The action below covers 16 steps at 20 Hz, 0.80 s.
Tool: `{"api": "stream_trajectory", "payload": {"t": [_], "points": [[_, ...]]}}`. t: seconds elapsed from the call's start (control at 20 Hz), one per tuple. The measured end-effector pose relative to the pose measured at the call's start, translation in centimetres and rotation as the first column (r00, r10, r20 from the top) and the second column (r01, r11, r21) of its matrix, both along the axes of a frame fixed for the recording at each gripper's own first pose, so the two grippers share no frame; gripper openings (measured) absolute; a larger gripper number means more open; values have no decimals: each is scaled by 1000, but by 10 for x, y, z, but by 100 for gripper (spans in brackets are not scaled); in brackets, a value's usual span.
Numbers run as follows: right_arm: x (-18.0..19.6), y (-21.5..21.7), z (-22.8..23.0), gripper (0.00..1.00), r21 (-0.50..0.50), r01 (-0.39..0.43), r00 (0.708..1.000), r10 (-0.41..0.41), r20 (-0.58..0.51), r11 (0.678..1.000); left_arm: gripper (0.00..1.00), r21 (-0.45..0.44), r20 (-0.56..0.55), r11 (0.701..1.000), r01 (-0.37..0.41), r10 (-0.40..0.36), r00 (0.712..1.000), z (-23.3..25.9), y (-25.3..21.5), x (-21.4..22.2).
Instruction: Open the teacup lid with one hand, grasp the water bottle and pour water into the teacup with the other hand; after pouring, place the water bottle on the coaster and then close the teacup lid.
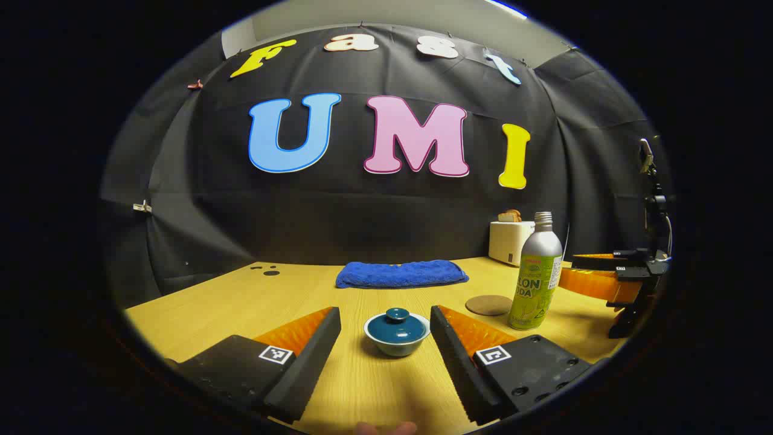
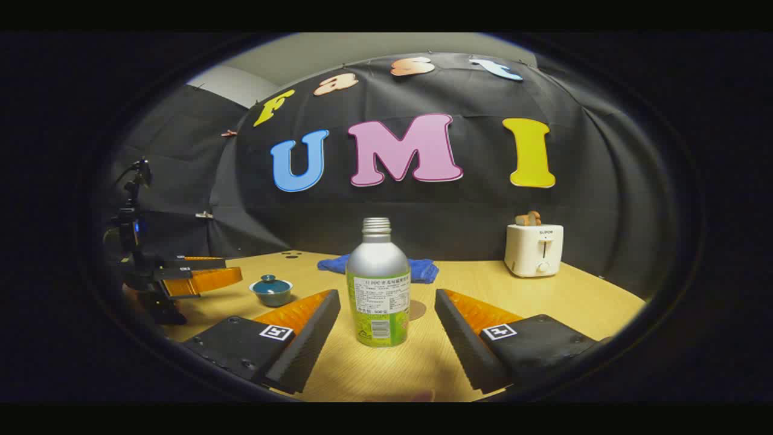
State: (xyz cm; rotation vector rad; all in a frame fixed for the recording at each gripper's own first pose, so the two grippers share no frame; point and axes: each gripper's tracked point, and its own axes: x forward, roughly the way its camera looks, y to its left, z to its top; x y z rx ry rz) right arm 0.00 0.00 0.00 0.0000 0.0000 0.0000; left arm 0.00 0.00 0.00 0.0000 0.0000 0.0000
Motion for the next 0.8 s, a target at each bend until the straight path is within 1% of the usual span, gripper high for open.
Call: {"api": "stream_trajectory", "payload": {"t": [0.5,0.8], "points": [[1,-2,1,98,-1,7,1000,-7,6,1000,94,2,-2,1000,30,-30,1000,1,-5,5],[1,-2,1,98,-1,6,1000,-6,6,1000,94,21,-36,999,32,-31,999,-4,-5,21]]}}
